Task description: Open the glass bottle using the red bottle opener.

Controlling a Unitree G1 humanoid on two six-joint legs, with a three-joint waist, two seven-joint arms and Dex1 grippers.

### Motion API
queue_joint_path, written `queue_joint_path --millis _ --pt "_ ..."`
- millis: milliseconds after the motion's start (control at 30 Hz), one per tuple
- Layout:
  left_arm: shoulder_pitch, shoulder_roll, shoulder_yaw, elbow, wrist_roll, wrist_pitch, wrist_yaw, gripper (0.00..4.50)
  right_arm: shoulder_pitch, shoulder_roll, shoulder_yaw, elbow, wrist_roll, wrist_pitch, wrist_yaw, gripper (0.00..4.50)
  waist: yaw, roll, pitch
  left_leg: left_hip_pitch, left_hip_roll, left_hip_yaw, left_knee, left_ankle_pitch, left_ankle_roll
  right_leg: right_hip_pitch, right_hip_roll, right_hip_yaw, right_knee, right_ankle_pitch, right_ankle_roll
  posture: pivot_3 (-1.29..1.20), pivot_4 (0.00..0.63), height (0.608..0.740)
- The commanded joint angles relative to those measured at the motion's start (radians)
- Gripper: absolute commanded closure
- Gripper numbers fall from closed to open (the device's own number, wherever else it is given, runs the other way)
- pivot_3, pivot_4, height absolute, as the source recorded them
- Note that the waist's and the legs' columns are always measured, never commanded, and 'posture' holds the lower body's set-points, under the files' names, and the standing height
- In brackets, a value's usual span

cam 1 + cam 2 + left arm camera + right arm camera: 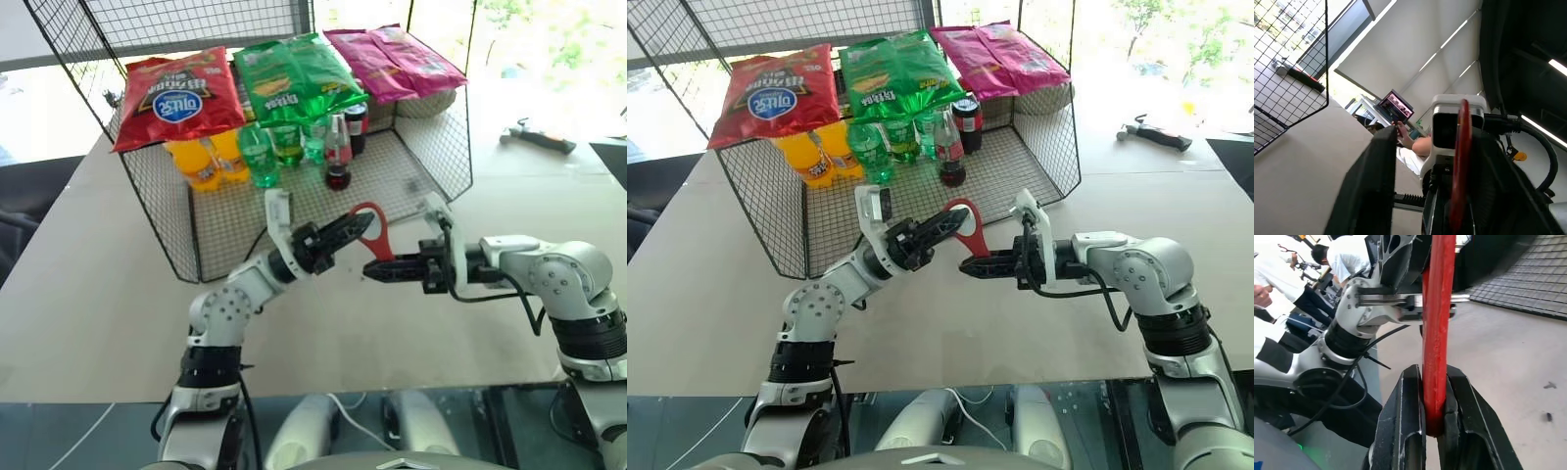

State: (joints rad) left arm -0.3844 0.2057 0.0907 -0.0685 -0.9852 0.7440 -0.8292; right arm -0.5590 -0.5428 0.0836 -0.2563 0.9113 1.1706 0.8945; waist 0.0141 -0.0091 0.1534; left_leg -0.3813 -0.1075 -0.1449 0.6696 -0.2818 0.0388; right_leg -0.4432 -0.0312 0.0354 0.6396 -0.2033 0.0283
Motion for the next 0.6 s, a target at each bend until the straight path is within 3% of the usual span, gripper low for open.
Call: queue_joint_path --millis 33,67,100,300,367,500,600 --pt "-0.005 -0.021 0.039 -0.012 0.003 -0.053 0.027 0.54 0.019 -0.014 -0.038 -0.048 0.022 -0.015 -0.002 4.5 0.001 0.0 0.0 0.0 0.0 0.0 0.0 0.0 0.0 0.0 0.0 0.0 0.0 0.0 0.0 0.0 0.15 0.735" --pt "-0.004 -0.022 0.049 -0.019 -0.012 -0.05 0.023 0.1 0.032 -0.023 -0.044 -0.052 0.015 -0.019 -0.007 4.5 0.001 0.0 0.0 0.0 0.0 0.0 0.0 0.0 0.0 0.0 0.0 0.0 0.0 0.0 0.0 0.0 0.15 0.735" --pt "-0.003 -0.024 0.057 -0.026 -0.021 -0.051 0.02 0.02 0.048 -0.033 -0.053 -0.055 0.009 -0.024 -0.011 4.5 0.002 -0.001 0.0 0.0 0.0 0.0 0.0 0.0 0.0 0.0 0.0 0.0 0.0 0.0 0.0 0.0 0.15 0.735" --pt "0.003 -0.057 0.1 -0.07 -0.003 -0.154 0.016 0.02 0.179 -0.062 -0.184 -0.06 -0.038 -0.095 -0.125 4.5 0.002 -0.002 -0.001 0.0 0.0 0.001 0.0 0.0 0.0 0.0 0.0 0.001 0.001 0.0 0.0 0.0 0.15 0.735" --pt "-0.023 -0.105 0.133 -0.048 0.085 -0.32 0.057 0.02 0.215 -0.061 -0.215 -0.051 -0.089 -0.148 -0.176 4.5 0.003 -0.002 -0.001 0.0 0.0 0.002 0.001 0.0 0.0 0.0 0.0 0.002 0.001 0.0 0.0 0.0 0.15 0.735" --pt "-0.071 -0.098 0.068 0.082 0.389 -0.596 0.123 0.02 0.245 -0.016 -0.262 -0.008 -0.257 -0.363 -0.31 4.5 0.006 -0.003 -0.002 0.002 0.0 0.003 0.001 0.001 -0.001 0.001 0.0 0.002 0.002 0.0 0.0 0.0 0.15 0.735" --pt "-0.121 -0.101 0.039 0.206 0.533 -0.728 0.18 0.02 0.222 0.043 -0.275 -0.01 -0.347 -0.502 -0.398 4.5 0.005 -0.003 -0.002 0.003 0.0 0.005 0.0 0.001 -0.001 0.0 0.0 0.005 0.003 0.001 0.001 0.0 0.15 0.735"
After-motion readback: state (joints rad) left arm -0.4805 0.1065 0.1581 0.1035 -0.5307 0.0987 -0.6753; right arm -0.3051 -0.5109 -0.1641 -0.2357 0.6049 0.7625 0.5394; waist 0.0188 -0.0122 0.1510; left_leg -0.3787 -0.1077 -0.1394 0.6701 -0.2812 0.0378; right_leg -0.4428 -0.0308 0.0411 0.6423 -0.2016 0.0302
